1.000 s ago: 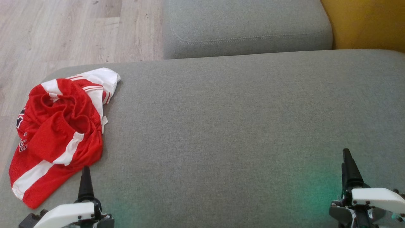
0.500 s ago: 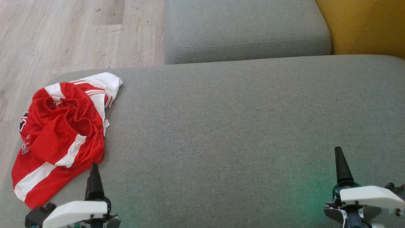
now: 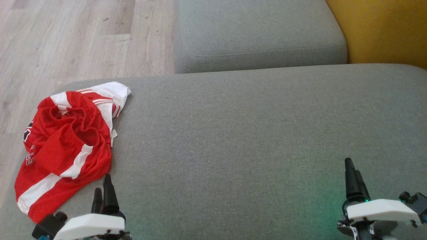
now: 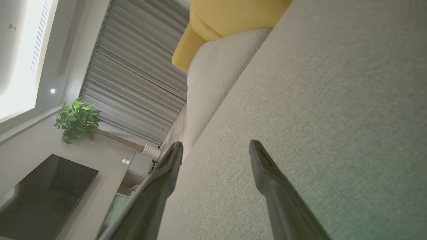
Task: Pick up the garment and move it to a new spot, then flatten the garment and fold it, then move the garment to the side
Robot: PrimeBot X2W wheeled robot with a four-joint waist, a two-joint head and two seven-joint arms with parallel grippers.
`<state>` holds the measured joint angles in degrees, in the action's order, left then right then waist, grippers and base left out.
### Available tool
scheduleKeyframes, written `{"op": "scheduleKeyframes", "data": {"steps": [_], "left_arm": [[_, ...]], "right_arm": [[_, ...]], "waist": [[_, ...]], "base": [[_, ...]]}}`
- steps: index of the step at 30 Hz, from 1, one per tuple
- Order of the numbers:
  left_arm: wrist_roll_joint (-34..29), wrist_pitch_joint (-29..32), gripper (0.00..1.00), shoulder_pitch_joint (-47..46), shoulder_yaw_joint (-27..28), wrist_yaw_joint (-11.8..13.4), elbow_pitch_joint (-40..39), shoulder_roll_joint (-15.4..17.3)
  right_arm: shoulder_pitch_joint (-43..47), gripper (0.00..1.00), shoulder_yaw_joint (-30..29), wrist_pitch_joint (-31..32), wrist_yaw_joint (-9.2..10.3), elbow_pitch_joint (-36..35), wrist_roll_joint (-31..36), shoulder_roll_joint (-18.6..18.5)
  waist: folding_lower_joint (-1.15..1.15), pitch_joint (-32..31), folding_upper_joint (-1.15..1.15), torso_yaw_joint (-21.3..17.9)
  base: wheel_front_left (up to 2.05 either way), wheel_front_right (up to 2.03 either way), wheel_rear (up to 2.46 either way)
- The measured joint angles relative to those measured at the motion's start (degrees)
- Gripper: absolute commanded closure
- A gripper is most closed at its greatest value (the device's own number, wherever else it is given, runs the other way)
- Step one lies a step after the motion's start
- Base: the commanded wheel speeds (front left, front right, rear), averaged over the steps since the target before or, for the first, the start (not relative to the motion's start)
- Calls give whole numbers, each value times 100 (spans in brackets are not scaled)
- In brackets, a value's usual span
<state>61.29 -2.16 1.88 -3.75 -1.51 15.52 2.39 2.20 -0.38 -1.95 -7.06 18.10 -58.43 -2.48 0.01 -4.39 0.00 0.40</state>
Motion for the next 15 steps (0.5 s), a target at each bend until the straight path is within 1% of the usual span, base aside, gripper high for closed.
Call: {"op": "scheduleKeyframes", "data": {"steps": [4,13,15], "left_arm": [[-277,-53,0,1,-29,49,-37,2],[-893,-213,0,113,-207,59,-55,4],[-1028,-246,0,112,-235,102,-54,4]], "right_arm": [[1,0,53,-69,0,-30,332,0],[128,0,186,-220,0,-69,1039,-1],[128,0,215,-256,0,-70,1199,-1]], "waist": [[0,-40,0,9],[0,-128,0,20],[0,-146,0,22]], "base": [[0,0,0],[0,0,0],[0,0,0]]}}
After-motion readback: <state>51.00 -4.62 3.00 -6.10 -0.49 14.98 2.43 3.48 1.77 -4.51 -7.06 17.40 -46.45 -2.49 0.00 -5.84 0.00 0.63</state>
